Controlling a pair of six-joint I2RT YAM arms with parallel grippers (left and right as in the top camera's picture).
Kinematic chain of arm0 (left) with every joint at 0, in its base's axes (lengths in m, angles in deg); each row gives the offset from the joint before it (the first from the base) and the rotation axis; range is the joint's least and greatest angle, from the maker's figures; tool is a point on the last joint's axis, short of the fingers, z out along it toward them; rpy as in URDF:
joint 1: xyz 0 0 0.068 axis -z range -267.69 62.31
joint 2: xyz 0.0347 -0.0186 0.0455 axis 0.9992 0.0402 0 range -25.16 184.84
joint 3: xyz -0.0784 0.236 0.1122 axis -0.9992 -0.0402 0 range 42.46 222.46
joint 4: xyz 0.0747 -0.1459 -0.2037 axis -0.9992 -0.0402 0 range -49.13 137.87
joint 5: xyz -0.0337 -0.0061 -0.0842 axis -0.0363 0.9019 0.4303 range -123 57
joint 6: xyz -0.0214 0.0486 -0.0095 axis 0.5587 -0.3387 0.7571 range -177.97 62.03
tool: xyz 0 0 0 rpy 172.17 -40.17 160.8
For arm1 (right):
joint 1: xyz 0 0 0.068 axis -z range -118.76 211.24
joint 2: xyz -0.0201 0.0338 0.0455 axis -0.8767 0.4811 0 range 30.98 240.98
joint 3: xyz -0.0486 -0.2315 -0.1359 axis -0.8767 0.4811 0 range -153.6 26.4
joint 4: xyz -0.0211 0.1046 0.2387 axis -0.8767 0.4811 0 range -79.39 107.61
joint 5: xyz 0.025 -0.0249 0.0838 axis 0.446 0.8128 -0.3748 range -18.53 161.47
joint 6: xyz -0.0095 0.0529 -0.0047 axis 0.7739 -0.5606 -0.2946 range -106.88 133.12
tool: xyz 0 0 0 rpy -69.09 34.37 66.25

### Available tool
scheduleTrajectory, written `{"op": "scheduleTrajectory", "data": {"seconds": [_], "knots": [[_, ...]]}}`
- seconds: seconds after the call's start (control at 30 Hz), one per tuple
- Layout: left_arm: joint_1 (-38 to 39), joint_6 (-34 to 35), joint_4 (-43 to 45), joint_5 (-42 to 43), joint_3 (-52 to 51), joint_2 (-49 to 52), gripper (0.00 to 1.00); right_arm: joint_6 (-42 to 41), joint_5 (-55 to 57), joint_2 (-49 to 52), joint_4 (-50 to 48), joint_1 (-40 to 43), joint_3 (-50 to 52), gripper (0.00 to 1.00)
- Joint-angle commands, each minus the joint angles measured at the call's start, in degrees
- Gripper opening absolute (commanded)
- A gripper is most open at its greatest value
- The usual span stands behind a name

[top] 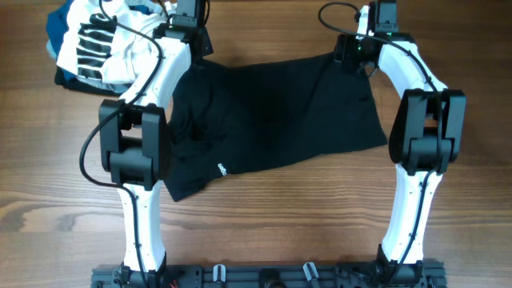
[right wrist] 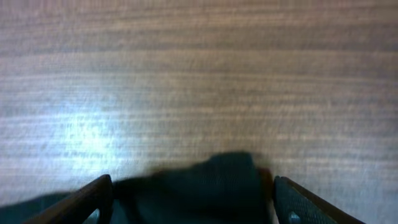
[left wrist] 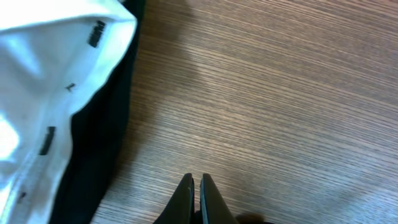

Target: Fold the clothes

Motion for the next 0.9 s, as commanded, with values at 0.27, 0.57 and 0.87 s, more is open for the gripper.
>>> {"op": "scheduleTrajectory", "data": {"seconds": [0.27, 0.57, 0.87], "knots": [[-1.7, -1.2, -4.3, -2.0, 1.0, -2.3, 0.04, -0.5, 1.0, 1.9, -0.7, -0.2, -0.5, 0.04], [-3.0, -1.2, -11.9, -2.8, 1.0, -9.4, 0.04, 0.5, -6.5, -9.1, 10.8, 4.9, -0.7, 0.04], [-2.9, -1.2, -29.9, 4.9, 0.9, -12.5, 0.04, 1.9, -8.7, -13.2, 27.8, 5.6, -0.6, 0.04]]}}
